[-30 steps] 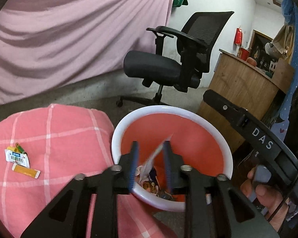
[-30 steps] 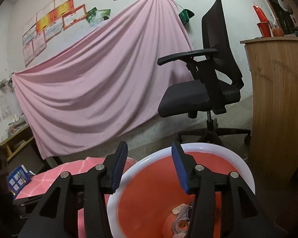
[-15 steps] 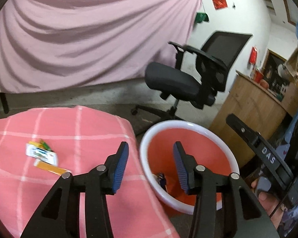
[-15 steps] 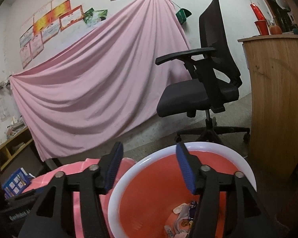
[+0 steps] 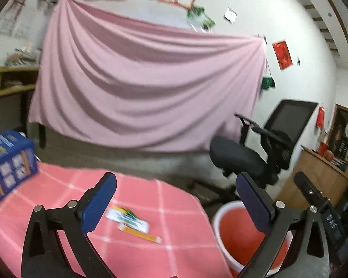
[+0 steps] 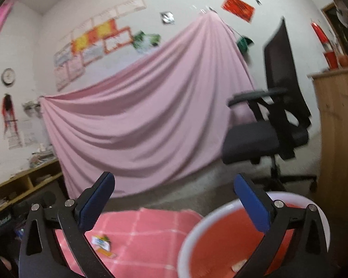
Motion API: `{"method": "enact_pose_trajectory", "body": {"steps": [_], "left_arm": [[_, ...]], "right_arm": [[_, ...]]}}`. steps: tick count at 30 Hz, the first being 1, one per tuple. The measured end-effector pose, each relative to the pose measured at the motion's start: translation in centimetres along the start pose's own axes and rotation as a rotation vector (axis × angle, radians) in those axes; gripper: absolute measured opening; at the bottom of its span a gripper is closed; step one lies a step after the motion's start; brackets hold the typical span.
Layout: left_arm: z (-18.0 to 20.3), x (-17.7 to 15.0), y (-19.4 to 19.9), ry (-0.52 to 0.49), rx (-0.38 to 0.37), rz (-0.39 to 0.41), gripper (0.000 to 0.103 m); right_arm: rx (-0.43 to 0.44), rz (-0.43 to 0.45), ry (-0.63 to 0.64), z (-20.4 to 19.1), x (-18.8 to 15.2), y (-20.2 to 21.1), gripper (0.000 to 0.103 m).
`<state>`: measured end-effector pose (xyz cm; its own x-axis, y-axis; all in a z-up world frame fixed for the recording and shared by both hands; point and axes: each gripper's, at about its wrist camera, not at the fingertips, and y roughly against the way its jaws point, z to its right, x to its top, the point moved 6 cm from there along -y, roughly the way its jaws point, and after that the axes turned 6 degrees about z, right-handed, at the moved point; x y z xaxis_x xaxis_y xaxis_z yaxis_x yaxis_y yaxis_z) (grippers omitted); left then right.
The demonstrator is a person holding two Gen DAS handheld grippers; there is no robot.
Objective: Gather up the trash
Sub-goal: 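Move both tools back toward the remaining items on the table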
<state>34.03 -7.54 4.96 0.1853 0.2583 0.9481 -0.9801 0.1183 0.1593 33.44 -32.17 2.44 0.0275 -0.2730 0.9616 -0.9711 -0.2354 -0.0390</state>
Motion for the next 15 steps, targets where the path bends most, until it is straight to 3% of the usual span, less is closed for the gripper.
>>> {"method": "enact_pose_trajectory", "body": {"steps": [7,15], "left_arm": [[-3.7,0.5,3.3,-0.058,0.081,0.089,0.101],[-7.3,0.1,5.2,-0.080,0.181,0.165,0.101]], "right_arm": [[0.059,0.084,0.115,-4.4,0.4,0.4,0.103],[0.111,0.079,0.225,-8.8,-1.3,-0.7,0.103]]}}
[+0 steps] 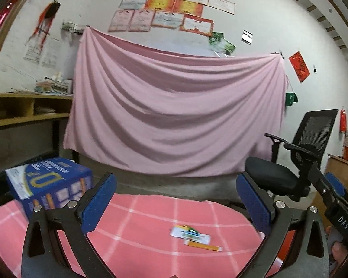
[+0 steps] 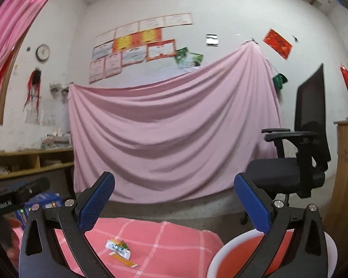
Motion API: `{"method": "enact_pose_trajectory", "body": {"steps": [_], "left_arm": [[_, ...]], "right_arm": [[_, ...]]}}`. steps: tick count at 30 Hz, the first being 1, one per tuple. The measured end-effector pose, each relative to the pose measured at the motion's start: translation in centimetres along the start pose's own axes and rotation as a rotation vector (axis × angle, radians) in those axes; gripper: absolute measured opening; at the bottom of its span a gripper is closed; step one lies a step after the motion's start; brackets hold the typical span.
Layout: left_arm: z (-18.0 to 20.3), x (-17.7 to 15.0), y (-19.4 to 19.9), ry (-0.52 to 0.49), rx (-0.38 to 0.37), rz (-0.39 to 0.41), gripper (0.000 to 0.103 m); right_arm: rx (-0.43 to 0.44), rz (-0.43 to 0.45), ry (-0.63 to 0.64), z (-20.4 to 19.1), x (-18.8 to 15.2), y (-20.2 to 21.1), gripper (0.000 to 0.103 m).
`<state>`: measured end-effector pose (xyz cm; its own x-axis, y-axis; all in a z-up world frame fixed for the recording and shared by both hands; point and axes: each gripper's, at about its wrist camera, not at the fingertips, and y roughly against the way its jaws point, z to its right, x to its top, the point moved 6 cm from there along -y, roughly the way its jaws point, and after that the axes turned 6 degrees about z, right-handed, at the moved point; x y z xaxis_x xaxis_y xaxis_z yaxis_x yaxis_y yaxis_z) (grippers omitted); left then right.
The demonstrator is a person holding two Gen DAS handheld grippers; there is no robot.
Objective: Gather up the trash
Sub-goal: 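Move both tools back toward the remaining items on the table, then grasp the yellow strip with the right tool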
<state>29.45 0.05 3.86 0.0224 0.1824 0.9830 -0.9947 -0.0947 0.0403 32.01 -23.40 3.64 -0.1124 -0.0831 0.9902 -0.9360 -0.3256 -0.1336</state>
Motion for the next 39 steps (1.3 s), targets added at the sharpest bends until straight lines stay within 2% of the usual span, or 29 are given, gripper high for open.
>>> {"method": "enact_pose_trajectory", "body": {"steps": [9,15,18,20,22,25,27,28,31,37,39], "left_arm": [[-3.0,-1.4,-0.5,-0.019,0.041,-0.005,0.101],[-4.2,-2.8,-2.1,-0.032,0.049,-0.067,0.101],[-4.6,-3.8,-3.3,-0.045,0.058,-0.128,0.101],[-5.0,-4.7,-4.4,-0.051,0.079,-0.187,0.101],[-5.4,-5.7,-5.3,-0.052,0.086,-0.249,0.101],[-5.9,-7.3,-6.6,-0.062,0.107,-0.353,0.101],[-6.2,-8.4,-7.4,-0.062,0.115,-0.412,0.101],[-6.3,-9.0,-7.7,-0.056,0.117,-0.447,0.101],[-6.9,-10.5,-8.3,-0.021,0.115,-0.521,0.101],[-7.5,-11.5,-8.7,0.029,0.113,-0.590,0.101],[-7.5,-11.6,-8.8,0.035,0.109,-0.603,0.101]], "right_arm": [[0.071,-0.107,0.115,-4.0,-3.1,-2.5,0.103],[0.096,-0.277,0.102,-4.2,-6.3,-4.9,0.103],[0.109,-0.412,0.100,-4.1,-8.6,-6.1,0.103],[0.131,-0.526,0.101,-4.3,-10.5,-7.1,0.103],[0.154,-0.602,0.094,-4.5,-11.7,-7.9,0.103],[0.188,-0.680,0.080,-4.8,-12.9,-8.3,0.102],[0.221,-0.746,0.076,-5.2,-14.0,-8.5,0.093],[0.226,-0.771,0.082,-5.4,-14.5,-8.5,0.084],[0.241,-0.830,0.099,-5.7,-15.5,-8.8,0.080],[0.330,-0.963,0.124,-7.2,-17.9,-8.9,0.077],[0.337,-0.979,0.128,-7.5,-18.2,-9.0,0.074]]}}
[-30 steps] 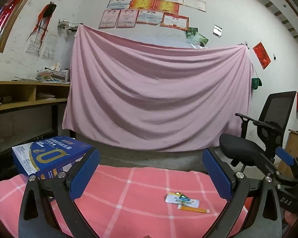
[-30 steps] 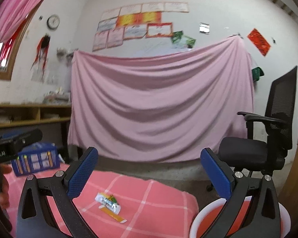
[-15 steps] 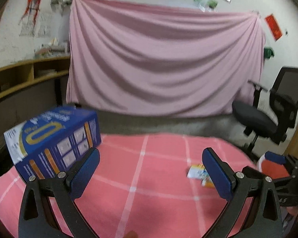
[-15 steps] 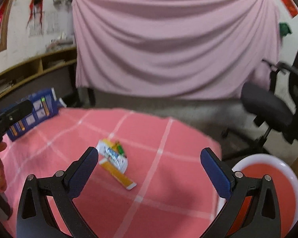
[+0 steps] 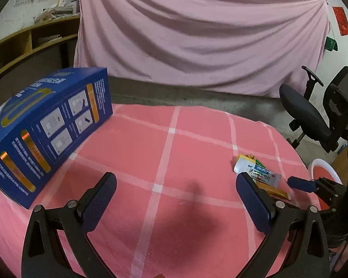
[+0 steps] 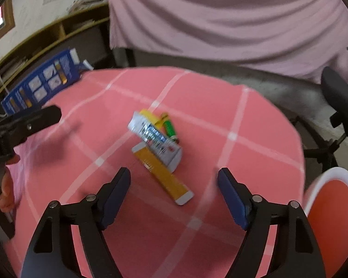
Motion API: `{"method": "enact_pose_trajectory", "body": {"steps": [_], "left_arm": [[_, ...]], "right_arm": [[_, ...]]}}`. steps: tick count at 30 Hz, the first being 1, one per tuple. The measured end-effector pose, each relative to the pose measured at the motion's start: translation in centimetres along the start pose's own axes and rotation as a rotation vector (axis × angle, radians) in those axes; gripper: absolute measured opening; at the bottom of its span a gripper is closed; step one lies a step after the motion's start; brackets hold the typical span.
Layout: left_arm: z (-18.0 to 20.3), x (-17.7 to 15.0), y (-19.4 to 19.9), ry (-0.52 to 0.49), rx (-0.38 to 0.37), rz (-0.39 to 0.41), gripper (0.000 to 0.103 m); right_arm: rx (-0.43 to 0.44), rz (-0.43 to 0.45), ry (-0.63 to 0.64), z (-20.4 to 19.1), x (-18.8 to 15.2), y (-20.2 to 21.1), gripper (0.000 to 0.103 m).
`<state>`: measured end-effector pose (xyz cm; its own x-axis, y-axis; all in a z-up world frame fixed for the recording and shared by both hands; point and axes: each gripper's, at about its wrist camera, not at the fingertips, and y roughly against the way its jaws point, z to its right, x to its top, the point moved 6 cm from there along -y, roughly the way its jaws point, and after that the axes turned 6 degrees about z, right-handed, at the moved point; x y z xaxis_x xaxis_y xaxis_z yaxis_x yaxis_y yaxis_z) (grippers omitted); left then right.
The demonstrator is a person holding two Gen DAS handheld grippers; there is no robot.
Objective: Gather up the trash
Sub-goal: 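Grasp the yellow strip with the right tool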
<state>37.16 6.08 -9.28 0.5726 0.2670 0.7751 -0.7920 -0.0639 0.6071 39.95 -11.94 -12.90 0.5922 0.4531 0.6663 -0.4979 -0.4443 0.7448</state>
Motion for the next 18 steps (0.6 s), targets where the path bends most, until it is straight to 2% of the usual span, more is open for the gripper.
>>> {"method": "enact_pose_trajectory", "body": {"steps": [1,2,4,6,8,14,18], "left_arm": [[0.0,-0.1,-0.1,-0.001,-0.002,-0.005,0.101],[0.1,0.0,-0.1,-0.001,-0.003,-0.010,0.101],[0.3,0.0,-0.2,-0.003,-0.008,-0.025,0.101],[0.6,0.0,-0.3,-0.005,-0.011,-0.040,0.101],[1.1,0.1,-0.4,-0.006,-0.015,-0.052,0.101],[3.0,0.1,-0.8,-0.035,-0.059,-0.085,0.100],[4.9,0.3,-1.5,-0.067,-0.106,-0.106,0.100]], "right_arm": [[0.007,0.000,-0.003,0.1,0.0,0.0,0.069],[0.016,0.003,-0.010,0.1,0.0,0.2,0.054],[0.036,0.007,-0.027,0.2,0.0,0.4,0.033],[0.054,0.004,-0.037,0.3,-0.2,0.6,0.027],[0.066,0.001,-0.033,0.3,-0.4,1.0,0.016],[0.075,-0.001,-0.019,0.7,-2.0,2.5,0.012],[0.053,0.018,-0.054,2.1,-2.9,3.5,0.011]]}}
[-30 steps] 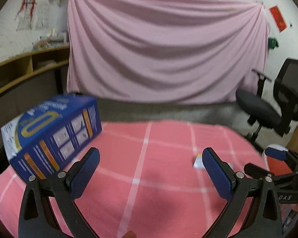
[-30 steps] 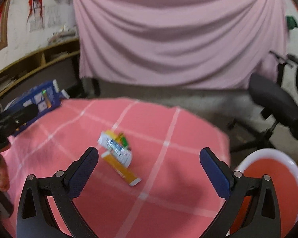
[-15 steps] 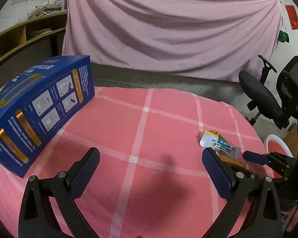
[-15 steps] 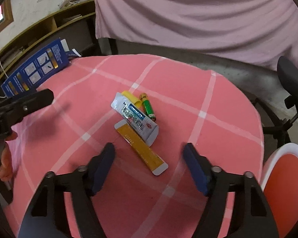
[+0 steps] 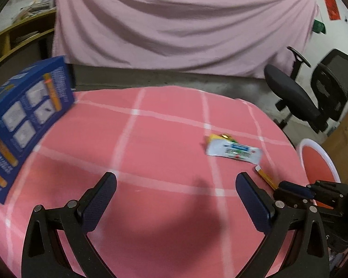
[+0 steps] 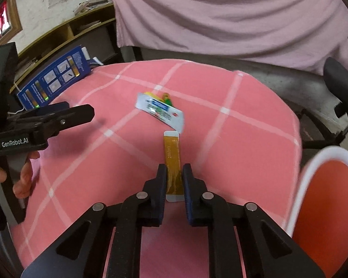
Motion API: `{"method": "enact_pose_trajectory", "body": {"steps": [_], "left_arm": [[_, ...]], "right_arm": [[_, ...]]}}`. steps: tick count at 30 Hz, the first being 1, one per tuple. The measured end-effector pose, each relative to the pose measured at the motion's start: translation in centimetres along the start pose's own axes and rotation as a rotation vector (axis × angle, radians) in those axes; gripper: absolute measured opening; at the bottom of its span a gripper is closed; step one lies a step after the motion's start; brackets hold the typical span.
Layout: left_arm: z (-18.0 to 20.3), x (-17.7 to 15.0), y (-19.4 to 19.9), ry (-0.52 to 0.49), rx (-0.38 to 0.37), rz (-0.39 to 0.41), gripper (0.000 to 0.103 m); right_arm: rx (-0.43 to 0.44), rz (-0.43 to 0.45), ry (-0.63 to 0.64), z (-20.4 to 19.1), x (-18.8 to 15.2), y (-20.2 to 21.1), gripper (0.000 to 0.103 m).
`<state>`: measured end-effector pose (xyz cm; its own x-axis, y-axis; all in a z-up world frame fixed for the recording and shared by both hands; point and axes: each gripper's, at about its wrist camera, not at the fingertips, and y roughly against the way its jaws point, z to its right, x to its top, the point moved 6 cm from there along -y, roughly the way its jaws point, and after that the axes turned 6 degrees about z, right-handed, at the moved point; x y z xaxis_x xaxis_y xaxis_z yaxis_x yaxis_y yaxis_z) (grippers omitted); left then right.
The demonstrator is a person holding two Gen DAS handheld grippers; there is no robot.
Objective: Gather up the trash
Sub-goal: 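Grasp the yellow strip with the right tool, then grasp the white packet with the left tool while the right tool holds the yellow strip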
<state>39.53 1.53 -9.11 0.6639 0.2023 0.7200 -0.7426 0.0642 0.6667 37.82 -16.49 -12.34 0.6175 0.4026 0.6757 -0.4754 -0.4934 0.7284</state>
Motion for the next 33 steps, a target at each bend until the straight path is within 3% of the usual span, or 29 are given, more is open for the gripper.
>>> {"method": "enact_pose_trajectory", "body": {"steps": [10,15,20,21,23,26,29,33], "left_arm": [[4.5,1.5,-3.5,-0.047,-0.087,-0.056,0.100],[5.0,2.6,-4.8,0.056,-0.102,-0.060,0.100],[4.7,3.7,-6.2,0.162,-0.055,-0.078,0.096],[4.7,3.9,-6.3,0.161,-0.037,-0.079,0.094],[4.9,4.0,-6.5,0.134,0.008,-0.088,0.079],[5.0,3.8,-6.6,0.074,0.061,-0.099,0.069],[4.7,3.1,-6.2,0.019,0.071,-0.107,0.060],[4.1,1.9,-5.1,-0.027,0.041,-0.114,0.056]], "right_arm": [[-0.038,0.054,-0.069,1.9,0.7,0.0,0.011],[-0.049,0.069,-0.103,3.0,0.8,-0.1,0.011],[-0.026,0.080,-0.125,3.4,0.5,0.1,0.011],[-0.025,0.081,-0.125,3.4,0.5,0.1,0.011],[-0.020,0.082,-0.125,3.5,0.4,0.2,0.011],[-0.011,0.084,-0.132,3.7,0.4,0.2,0.011],[-0.015,0.086,-0.132,3.7,0.3,0.4,0.011],[-0.021,0.089,-0.131,3.6,0.3,0.6,0.011]]}}
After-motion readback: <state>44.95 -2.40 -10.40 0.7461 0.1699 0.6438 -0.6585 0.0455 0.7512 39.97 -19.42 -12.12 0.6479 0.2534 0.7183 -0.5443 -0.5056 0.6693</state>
